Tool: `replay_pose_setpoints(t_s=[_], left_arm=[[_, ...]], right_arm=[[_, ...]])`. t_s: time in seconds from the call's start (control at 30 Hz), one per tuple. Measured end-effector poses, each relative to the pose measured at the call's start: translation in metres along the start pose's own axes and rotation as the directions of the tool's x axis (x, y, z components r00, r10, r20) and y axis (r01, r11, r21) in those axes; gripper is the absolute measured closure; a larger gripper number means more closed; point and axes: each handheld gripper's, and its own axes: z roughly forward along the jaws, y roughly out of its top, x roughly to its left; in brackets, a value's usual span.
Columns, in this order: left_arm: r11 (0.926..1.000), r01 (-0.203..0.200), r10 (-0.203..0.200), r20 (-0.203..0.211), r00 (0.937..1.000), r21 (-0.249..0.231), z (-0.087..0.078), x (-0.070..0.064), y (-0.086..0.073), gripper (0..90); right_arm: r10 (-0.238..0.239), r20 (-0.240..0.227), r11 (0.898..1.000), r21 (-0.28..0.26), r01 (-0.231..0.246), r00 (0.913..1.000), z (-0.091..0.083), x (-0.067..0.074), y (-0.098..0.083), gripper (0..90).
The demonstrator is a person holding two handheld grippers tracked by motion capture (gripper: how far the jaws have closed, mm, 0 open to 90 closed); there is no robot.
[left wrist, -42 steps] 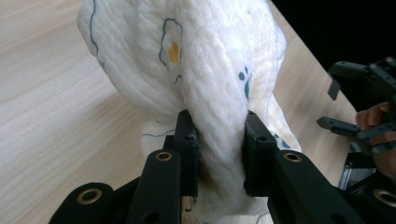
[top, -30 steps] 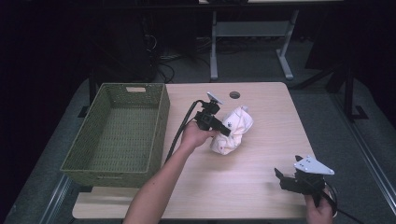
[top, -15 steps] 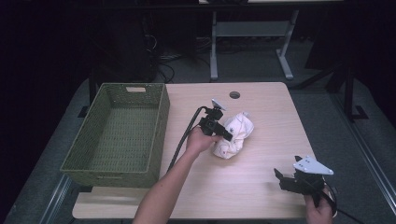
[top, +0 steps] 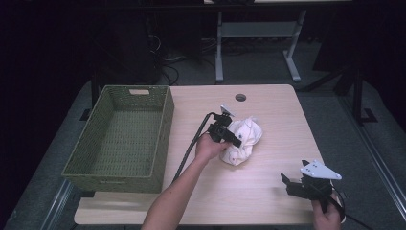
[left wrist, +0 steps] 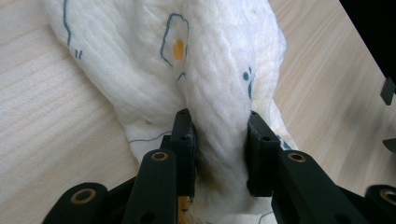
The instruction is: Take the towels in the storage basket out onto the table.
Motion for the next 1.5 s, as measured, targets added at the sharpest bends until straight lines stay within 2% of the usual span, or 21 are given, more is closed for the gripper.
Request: replay_pose_setpoints(t_s=[0.17,0.43,0.7,0.8,0.9,1.0,1.23,1.33,1.43,1.5], left_arm=[[1.0000,0.006,-0.006,-0.010,0.9999,-0.002,0.002,-0.001,-0.001,66.2],[1.0000,0.001,-0.001,-0.022,0.9998,-0.008,0.002,-0.001,-0.003,55.3],[0.9993,-0.004,0.003,-0.032,0.9995,-0.038,-0.002,-0.002,-0.004,49.6],[0.9988,-0.025,0.023,-0.047,0.9986,-0.042,-0.007,-0.005,-0.005,47.8],[0.9979,-0.022,0.019,-0.038,0.9991,-0.062,-0.010,-0.006,-0.005,45.7],[0.9973,-0.035,0.033,-0.039,0.9987,-0.065,-0.013,-0.007,-0.006,41.7],[0.9944,-0.054,0.051,-0.039,0.9979,-0.091,-0.024,-0.013,-0.007,39.2],[0.9915,-0.082,0.077,-0.057,0.9954,-0.100,-0.031,-0.015,-0.009,37.8],[0.9900,-0.089,0.083,-0.056,0.9950,-0.110,-0.036,-0.017,-0.012,36.8],[0.9880,-0.096,0.087,-0.074,0.9934,-0.121,-0.041,-0.018,-0.014,36.4]], right_arm=[[-0.001,-0.002,1.000,0.001,0.001,1.0000,0.000,0.000,0.000,13.9],[-0.001,-0.001,1.000,0.002,0.001,1.0000,0.000,0.001,0.000,13.9],[-0.006,-0.002,1.000,0.004,0.006,1.0000,0.001,0.002,0.000,13.9],[-0.006,0.000,1.000,0.005,0.006,1.0000,0.001,0.002,0.000,13.9],[-0.005,0.000,1.000,0.007,0.005,1.0000,0.002,0.002,0.000,13.9],[-0.004,0.000,1.000,0.007,0.004,1.0000,0.002,0.002,0.000,13.9],[-0.005,-0.002,1.000,0.008,0.005,1.0000,0.002,0.002,0.000,13.9],[-0.007,-0.001,1.000,0.010,0.007,1.0000,0.002,0.002,-0.001,13.9],[-0.006,0.001,1.000,0.010,0.006,1.0000,0.002,0.002,-0.001,13.9],[-0.006,0.001,1.000,0.009,0.006,1.0000,0.002,0.002,-0.001,13.9]])
